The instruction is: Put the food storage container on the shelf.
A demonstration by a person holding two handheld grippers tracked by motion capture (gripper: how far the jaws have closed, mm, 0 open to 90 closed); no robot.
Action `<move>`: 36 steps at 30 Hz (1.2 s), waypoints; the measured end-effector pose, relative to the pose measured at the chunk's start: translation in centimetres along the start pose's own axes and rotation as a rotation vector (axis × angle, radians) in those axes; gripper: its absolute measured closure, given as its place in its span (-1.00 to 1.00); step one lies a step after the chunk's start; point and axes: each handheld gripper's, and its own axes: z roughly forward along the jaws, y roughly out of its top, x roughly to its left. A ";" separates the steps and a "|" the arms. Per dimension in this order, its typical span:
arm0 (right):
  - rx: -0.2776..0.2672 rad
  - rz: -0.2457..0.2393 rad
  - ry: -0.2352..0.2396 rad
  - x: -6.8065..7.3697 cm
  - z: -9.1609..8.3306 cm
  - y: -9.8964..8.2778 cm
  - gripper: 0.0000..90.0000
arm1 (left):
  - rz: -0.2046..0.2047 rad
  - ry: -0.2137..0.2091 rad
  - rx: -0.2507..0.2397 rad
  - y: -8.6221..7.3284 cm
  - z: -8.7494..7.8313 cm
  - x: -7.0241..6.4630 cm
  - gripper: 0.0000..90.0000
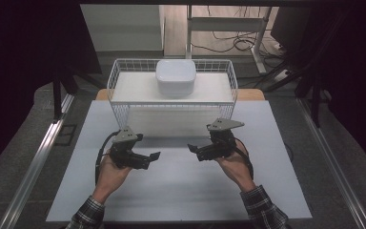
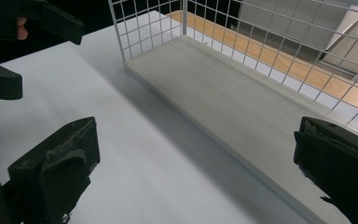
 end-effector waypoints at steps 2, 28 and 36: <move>0.000 0.002 -0.001 0.0 -0.1 -0.1 -0.99 | -0.006 -0.002 0.001 -0.3 0.0 -0.1 -0.90; 0.018 0.007 -0.005 0.6 -2.1 -3.0 -1.00 | -0.003 -0.005 0.009 -3.1 -1.2 -1.2 -0.94; 0.026 0.014 -0.022 0.6 -3.1 -4.1 -1.00 | -0.014 0.006 0.015 -4.4 -2.2 -1.3 -0.94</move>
